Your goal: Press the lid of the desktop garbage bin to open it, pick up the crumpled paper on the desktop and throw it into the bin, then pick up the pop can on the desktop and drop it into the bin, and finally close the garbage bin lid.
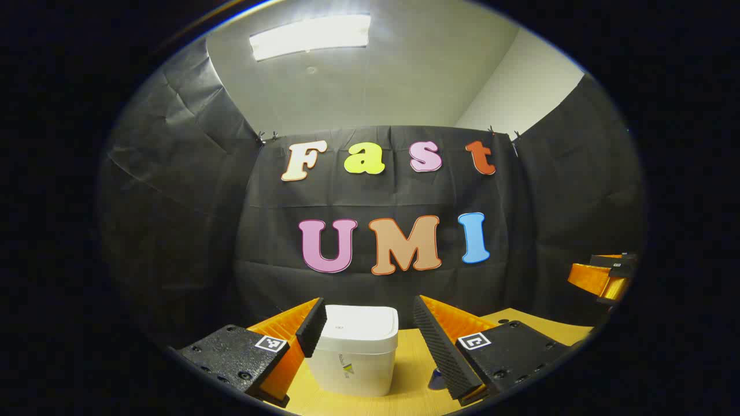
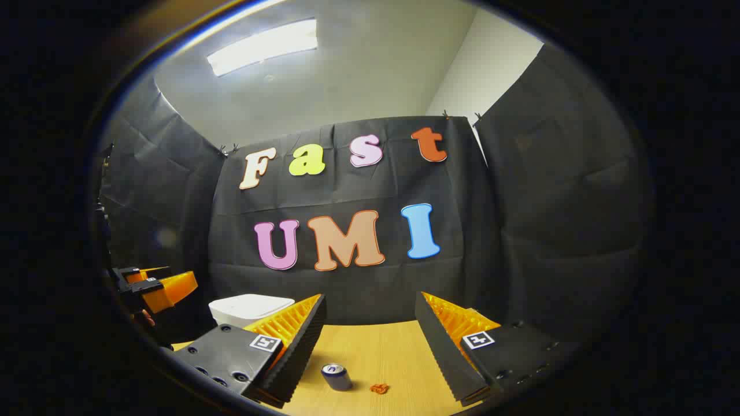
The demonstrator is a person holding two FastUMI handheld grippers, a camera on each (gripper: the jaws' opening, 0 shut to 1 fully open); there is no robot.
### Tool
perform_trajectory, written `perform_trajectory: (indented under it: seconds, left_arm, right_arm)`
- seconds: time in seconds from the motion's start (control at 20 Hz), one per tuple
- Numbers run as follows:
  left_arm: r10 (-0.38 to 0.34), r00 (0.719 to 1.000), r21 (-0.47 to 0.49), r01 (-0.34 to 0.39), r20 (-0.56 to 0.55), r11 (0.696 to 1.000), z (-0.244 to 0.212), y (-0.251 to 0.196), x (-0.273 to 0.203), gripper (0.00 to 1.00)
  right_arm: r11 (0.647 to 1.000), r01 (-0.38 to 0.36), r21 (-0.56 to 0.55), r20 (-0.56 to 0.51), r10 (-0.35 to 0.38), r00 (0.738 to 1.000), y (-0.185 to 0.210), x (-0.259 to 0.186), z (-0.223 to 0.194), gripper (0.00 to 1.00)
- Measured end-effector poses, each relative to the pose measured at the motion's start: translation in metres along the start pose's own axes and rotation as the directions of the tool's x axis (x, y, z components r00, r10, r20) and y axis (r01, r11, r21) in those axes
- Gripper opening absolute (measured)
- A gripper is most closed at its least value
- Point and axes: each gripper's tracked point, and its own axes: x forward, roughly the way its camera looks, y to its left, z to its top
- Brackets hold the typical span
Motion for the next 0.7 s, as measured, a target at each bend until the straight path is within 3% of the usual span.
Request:
perform_trajectory:
  seconds: [0.7]
  left_arm:
    - [0.019, 0.999, 0.031, -0.018, -0.041, 0.999, -0.005, 0.006, -0.007, 0.91]
  right_arm:
    - [1.0, -0.03, 0.003, -0.053, 0.031, 0.998, 0.003, -0.001, -0.019, 0.98]
